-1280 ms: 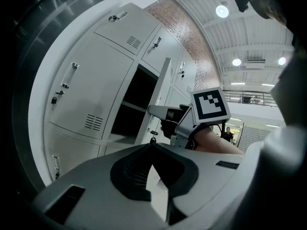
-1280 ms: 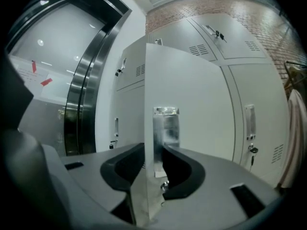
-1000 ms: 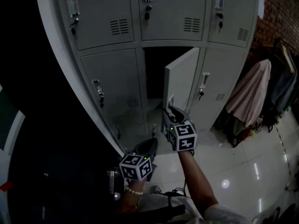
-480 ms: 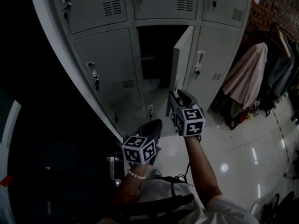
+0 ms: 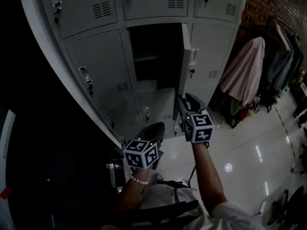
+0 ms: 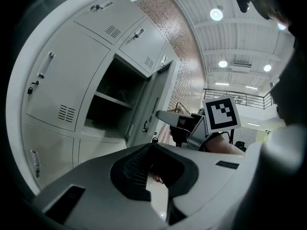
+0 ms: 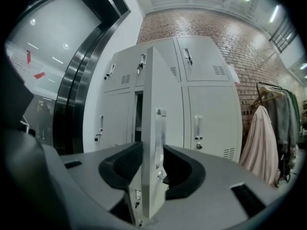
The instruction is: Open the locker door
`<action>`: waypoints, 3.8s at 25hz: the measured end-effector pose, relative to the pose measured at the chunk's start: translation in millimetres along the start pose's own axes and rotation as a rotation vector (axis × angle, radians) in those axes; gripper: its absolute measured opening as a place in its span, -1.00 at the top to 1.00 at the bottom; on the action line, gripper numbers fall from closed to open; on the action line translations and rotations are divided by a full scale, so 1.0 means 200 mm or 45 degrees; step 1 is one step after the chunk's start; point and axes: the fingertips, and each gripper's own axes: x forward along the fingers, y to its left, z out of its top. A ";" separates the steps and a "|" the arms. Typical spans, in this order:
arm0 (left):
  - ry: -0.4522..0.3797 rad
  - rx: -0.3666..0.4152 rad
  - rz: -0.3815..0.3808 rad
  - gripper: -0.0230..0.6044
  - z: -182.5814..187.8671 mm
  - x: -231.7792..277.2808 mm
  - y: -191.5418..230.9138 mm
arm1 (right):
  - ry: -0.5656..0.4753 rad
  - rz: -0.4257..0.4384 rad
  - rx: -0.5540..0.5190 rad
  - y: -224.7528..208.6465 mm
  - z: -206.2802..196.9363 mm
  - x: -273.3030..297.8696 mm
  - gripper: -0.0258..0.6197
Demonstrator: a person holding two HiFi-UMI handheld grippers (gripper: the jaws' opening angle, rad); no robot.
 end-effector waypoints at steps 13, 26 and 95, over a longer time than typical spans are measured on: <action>0.044 0.017 -0.057 0.93 -0.06 0.11 -0.08 | -0.037 -0.070 0.035 -0.22 -0.01 -0.14 0.67; 0.038 0.001 -0.054 0.93 -0.05 0.16 -0.05 | -0.042 -0.263 0.066 -0.52 -0.02 -0.22 0.77; -0.054 -0.033 0.162 0.93 -0.53 -1.23 -0.92 | 0.185 0.373 0.133 0.77 -0.37 -1.78 0.92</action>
